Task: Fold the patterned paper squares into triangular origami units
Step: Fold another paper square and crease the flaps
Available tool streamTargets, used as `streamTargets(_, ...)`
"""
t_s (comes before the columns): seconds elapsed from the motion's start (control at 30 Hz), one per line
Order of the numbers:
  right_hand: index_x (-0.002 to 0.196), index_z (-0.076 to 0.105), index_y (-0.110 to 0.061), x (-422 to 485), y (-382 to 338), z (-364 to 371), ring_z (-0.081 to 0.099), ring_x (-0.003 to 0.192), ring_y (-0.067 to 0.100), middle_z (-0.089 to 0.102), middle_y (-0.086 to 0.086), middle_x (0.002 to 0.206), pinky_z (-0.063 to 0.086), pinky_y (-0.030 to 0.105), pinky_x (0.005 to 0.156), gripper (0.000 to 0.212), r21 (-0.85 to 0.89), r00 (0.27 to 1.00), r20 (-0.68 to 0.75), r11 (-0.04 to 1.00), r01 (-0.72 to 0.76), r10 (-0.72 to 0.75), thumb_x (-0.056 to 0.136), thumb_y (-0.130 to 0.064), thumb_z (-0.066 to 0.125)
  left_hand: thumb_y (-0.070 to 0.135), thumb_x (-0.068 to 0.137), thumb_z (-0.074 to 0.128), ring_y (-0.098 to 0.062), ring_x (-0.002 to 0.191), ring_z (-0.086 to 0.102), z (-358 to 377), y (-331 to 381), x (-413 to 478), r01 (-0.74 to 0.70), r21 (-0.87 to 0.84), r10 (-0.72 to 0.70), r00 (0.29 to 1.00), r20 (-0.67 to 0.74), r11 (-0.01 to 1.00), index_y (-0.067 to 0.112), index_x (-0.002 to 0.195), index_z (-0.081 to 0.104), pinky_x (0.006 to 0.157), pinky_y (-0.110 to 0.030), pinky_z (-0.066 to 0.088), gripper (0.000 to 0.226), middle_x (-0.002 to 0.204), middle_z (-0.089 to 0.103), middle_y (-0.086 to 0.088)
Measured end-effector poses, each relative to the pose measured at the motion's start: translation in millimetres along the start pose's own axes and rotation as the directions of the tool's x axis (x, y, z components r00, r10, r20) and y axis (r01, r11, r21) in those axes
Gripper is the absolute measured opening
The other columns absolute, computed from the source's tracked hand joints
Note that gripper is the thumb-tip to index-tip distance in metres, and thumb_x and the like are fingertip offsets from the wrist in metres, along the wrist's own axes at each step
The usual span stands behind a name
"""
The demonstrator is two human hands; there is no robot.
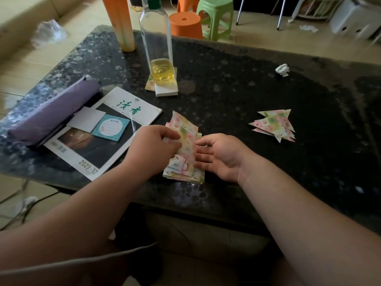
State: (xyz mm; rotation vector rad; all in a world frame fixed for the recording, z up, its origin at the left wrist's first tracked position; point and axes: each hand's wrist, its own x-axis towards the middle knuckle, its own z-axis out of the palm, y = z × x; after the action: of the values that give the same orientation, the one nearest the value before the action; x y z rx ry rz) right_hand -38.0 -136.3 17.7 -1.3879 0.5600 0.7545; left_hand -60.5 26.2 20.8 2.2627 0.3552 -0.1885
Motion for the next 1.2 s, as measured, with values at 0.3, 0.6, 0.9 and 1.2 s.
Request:
streamTargets(0.3, 0.115, 0.071, -0.007, -21.5, -2.7, -37.7, 0.078, 0.095, 0.025, 0.079, 0.013, 0.101, 0.062, 0.043, 0.086, 0.019, 0.131, 0.99, -0.056, 0.982, 0.134, -0.128, 0.101, -0.015, 0.062, -0.002, 0.088, 0.073, -0.033, 0.081, 0.077, 6.8, 11.3, -1.1, 0.239, -0.542, -0.081, 0.951, 0.298, 0.806, 0.009, 0.094, 0.046, 0.067, -0.038, 0.061, 0.03, 0.098, 0.074, -0.021)
streamTargets(0.6, 0.108, 0.071, -0.007, -50.0, 5.1, -99.2, 0.078, 0.092, 0.026, 0.08, 0.01, 0.099, 0.061, 0.053, 0.088, 0.012, 0.154, 0.947, -0.228, 0.952, 0.264, -0.226, 0.096, -0.008, 0.067, 0.018, 0.092, 0.072, -0.024, 0.09, 0.076, 50.5, 40.1, -17.6, 0.261, -0.418, 0.017, 0.831, 0.555, 0.87, 0.008, 0.103, 0.071, 0.081, -0.039, 0.059, 0.015, 0.102, 0.078, -0.01)
streamTargets(0.9, 0.102, 0.072, -0.007, -61.8, 27.3, -142.6, 0.078, 0.092, 0.025, 0.08, 0.007, 0.093, 0.059, 0.052, 0.095, 0.009, 0.022, 0.934, -0.266, 0.967, 0.253, -0.238, 0.094, -0.012, 0.071, 0.017, 0.092, 0.07, -0.027, 0.103, 0.074, 96.7, 70.6, -23.8, 0.361, -0.469, 0.03, 0.767, 0.641, 0.806, 0.004, 0.115, 0.072, 0.095, -0.049, 0.056, 0.026, 0.11, 0.077, -0.011)
streamTargets(1.2, 0.106, 0.073, -0.014, -71.6, 33.7, -172.2, 0.077, 0.091, 0.018, 0.08, 0.002, 0.099, 0.058, 0.032, 0.073, 0.018, -0.201, 0.934, -0.044, 0.919, 0.339, -0.354, 0.089, -0.015, 0.078, 0.014, 0.076, 0.074, -0.033, 0.105, 0.073, 117.1, 85.5, -16.5, 0.306, -0.686, 0.137, 0.849, 0.51, 0.66, -0.002, 0.112, 0.07, 0.089, -0.051, 0.057, 0.04, 0.114, 0.074, -0.019)
